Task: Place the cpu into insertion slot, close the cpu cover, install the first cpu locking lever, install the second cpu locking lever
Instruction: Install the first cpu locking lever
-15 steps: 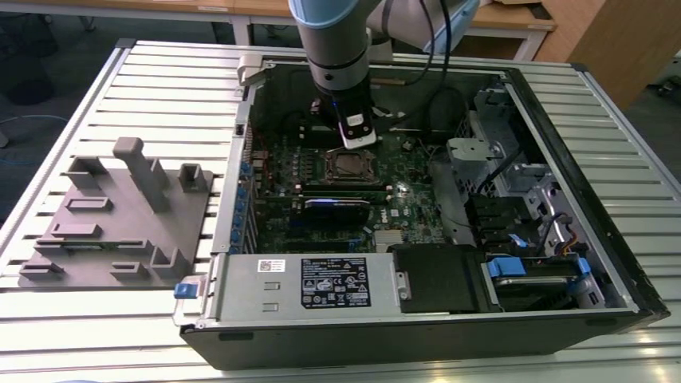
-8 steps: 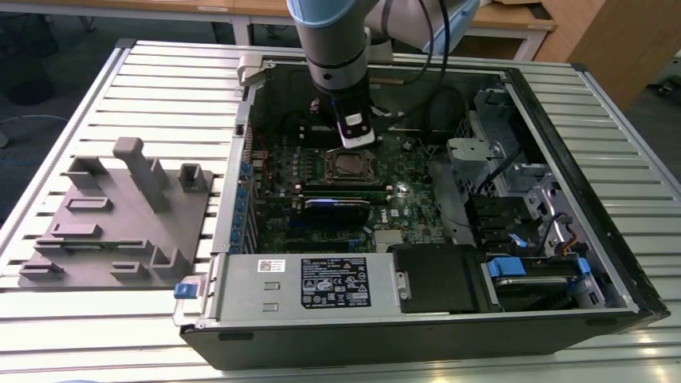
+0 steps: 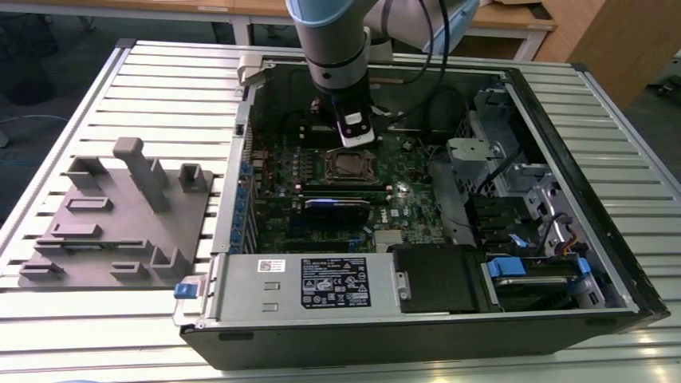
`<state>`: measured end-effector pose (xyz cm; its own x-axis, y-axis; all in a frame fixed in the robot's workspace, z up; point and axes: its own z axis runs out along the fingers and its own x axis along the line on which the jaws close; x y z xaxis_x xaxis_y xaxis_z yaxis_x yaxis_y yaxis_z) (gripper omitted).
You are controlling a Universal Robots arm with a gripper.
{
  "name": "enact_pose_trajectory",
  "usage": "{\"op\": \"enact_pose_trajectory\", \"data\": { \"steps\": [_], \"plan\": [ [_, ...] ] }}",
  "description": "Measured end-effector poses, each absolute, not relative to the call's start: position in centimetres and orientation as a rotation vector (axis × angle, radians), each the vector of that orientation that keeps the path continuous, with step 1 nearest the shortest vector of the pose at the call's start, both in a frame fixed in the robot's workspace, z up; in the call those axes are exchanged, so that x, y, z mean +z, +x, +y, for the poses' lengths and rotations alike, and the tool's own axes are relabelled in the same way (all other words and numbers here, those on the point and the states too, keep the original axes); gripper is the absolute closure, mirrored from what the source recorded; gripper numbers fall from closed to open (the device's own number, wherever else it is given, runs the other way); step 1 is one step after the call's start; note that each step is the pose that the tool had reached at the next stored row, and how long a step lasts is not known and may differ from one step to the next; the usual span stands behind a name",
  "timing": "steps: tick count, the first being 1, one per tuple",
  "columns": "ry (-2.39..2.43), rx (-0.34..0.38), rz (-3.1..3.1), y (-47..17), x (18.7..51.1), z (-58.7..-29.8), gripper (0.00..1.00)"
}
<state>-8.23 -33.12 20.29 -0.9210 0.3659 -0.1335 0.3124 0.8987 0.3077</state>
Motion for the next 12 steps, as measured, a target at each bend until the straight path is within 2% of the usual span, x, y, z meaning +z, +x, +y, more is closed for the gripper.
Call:
{"op": "enact_pose_trajectory", "data": {
  "steps": [12],
  "plan": [
    [0.504, 0.416, 2.838, -8.29, 19.99, -33.12, 0.90]
  ]
}}
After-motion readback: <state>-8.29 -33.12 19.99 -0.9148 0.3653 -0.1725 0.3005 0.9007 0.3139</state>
